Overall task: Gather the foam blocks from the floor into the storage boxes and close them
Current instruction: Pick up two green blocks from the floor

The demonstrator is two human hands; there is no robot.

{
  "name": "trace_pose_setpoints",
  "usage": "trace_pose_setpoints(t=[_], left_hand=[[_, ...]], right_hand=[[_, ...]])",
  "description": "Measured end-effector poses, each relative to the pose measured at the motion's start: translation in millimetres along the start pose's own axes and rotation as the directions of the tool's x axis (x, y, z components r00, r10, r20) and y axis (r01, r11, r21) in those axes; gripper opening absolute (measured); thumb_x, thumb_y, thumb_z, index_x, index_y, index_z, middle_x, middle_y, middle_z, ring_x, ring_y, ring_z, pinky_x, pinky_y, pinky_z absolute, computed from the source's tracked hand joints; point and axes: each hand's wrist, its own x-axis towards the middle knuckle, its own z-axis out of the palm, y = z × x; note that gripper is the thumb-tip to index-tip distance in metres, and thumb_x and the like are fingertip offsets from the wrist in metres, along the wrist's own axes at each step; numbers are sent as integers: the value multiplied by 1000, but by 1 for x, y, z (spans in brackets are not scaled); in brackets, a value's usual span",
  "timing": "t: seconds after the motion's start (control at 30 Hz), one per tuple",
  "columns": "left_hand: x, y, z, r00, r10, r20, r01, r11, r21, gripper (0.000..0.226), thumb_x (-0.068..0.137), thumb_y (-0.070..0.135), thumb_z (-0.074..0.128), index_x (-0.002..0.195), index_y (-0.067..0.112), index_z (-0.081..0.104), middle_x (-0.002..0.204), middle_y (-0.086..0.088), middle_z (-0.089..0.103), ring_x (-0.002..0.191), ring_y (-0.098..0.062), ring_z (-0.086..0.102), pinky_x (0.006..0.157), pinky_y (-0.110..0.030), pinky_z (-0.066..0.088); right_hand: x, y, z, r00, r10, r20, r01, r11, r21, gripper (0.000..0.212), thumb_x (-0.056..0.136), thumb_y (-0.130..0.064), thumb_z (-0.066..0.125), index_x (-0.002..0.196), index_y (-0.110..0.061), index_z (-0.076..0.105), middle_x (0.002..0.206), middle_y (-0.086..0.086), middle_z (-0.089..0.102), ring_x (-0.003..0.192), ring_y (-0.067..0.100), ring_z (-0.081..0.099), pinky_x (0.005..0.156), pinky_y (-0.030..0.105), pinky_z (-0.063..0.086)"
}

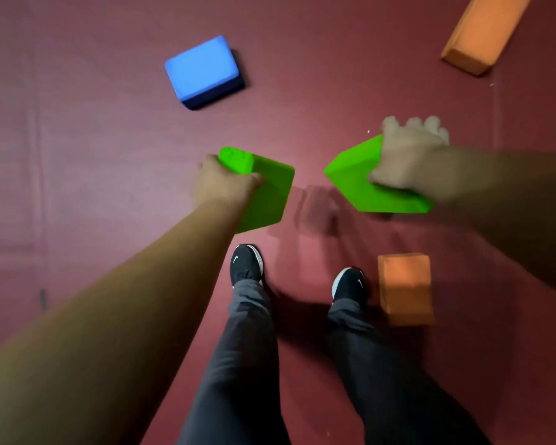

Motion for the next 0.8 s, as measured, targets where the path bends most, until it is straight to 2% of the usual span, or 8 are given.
trace_pose_setpoints(t=[0.1,0.17,0.23,0.37,0.47,0.57,0.67,0.8], left_hand=[[-75,70,-50,970,239,36,-241,948,209,72,66,48,81,126,21,55,127,-6,55,116,-32,60,99,-47,52],[-120,115,-81,927,373,28,-366,889,276,69,65,52,77,124,24,54,123,-6,54,115,-34,59,98,-49,51],[-157,155,-110,890,455,19,-438,843,313,67,63,54,72,121,25,54,117,-4,54,110,-34,59,95,-49,52],[-217,228,-168,818,567,93,-560,751,349,73,59,57,71,123,27,53,117,-2,56,113,-32,58,96,-52,53],[-256,283,-215,742,658,129,-648,653,392,73,55,59,70,120,30,53,110,2,59,107,-29,61,94,-51,55],[-295,334,-257,664,736,135,-701,549,454,67,56,59,70,112,29,51,100,2,54,100,-28,59,92,-51,55],[-327,372,-291,614,783,97,-716,500,487,63,54,58,68,106,30,47,98,1,54,96,-29,58,90,-51,56],[-357,406,-326,552,827,104,-741,430,516,64,54,57,69,109,29,51,98,1,57,95,-28,60,86,-49,57]], right_hand=[[-65,18,-84,996,-83,43,86,994,-70,83,67,-44,81,135,-18,40,140,18,42,127,50,49,102,54,45],[-102,29,-139,992,-116,49,118,992,-43,87,66,-43,84,135,-19,37,140,16,38,119,51,57,96,54,52],[-134,42,-188,984,-180,14,180,982,-47,98,63,-47,87,139,-18,34,141,15,40,122,49,57,98,54,52],[-189,60,-273,959,-249,-134,250,968,-7,110,62,-50,90,146,-15,28,146,15,43,130,46,52,103,55,49],[-225,70,-336,939,-236,-250,254,966,42,104,67,-49,89,143,-10,32,144,18,48,131,45,52,105,52,48],[-258,83,-395,906,-226,-357,269,960,76,95,69,-51,88,139,-5,41,139,21,53,127,43,56,98,44,49],[-291,97,-442,862,-240,-446,300,952,68,89,71,-52,85,137,-7,46,137,19,55,124,42,57,95,43,51],[-324,107,-484,829,-228,-510,297,953,57,84,70,-55,83,133,-12,49,133,15,56,120,40,58,94,43,53]])
